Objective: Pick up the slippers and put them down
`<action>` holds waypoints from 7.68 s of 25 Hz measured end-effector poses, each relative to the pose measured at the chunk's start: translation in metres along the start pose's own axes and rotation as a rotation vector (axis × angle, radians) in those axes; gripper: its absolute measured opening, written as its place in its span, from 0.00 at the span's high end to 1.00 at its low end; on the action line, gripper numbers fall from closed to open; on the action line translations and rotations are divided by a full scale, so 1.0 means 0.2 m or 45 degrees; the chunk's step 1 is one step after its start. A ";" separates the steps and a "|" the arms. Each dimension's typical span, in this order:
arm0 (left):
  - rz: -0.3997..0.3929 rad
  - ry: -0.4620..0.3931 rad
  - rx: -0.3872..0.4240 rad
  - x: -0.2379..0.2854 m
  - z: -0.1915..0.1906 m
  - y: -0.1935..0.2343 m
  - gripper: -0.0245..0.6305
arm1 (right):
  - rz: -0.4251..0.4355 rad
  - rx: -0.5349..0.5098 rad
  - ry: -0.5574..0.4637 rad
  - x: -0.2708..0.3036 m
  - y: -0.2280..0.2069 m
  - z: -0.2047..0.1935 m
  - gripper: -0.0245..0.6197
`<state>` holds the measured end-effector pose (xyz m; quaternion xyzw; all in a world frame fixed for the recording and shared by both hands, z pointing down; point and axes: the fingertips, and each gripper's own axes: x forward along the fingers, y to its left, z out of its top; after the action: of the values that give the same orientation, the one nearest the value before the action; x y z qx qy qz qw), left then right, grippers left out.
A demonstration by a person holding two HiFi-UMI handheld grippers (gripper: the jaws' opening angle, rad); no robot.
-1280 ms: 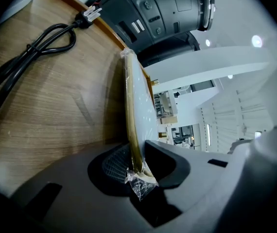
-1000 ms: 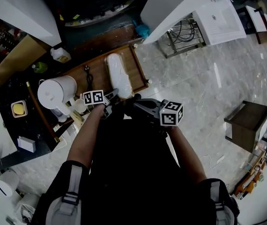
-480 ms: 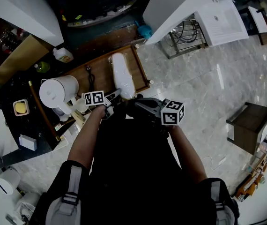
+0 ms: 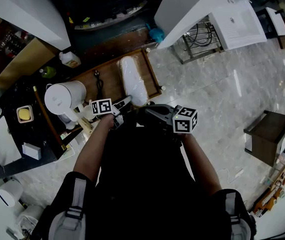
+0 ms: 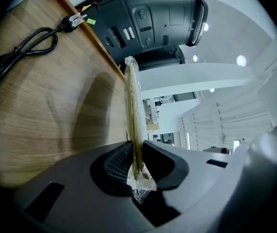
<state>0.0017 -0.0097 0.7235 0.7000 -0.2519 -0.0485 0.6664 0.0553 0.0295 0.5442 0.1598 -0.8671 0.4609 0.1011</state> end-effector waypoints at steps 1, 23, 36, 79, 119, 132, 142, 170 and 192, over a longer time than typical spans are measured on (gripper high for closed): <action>-0.009 0.002 -0.001 0.00 -0.01 -0.01 0.85 | -0.001 0.000 -0.001 0.00 0.00 0.00 0.95; -0.146 -0.109 0.067 -0.19 0.04 -0.29 0.85 | -0.023 -0.027 0.017 0.00 -0.02 0.01 0.95; -0.193 -0.130 0.062 -0.29 0.02 -0.42 0.85 | -0.060 -0.001 -0.024 -0.04 -0.05 0.01 0.95; -0.304 -0.257 0.057 -0.47 0.05 -0.69 0.85 | -0.017 -0.041 -0.120 0.04 -0.01 0.10 0.95; -0.328 -0.254 0.060 -0.48 0.07 -0.67 0.85 | -0.028 -0.054 -0.121 0.06 0.00 0.10 0.95; -0.320 -0.255 0.056 -0.45 0.10 -0.63 0.85 | -0.045 -0.047 -0.119 0.04 0.00 0.09 0.95; -0.317 -0.252 -0.009 -0.42 0.10 -0.58 0.85 | -0.060 -0.052 -0.093 0.02 -0.01 0.08 0.95; -0.199 -0.195 0.055 -0.31 0.06 -0.41 0.85 | -0.079 -0.002 -0.079 -0.06 -0.05 -0.01 0.95; -0.089 -0.158 0.005 -0.28 0.06 -0.19 0.85 | -0.078 0.029 -0.050 -0.06 -0.06 -0.07 0.95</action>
<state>-0.0415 0.0023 0.6715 0.7055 -0.2683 -0.1145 0.6459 0.0716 0.0370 0.5565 0.1963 -0.8583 0.4643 0.0962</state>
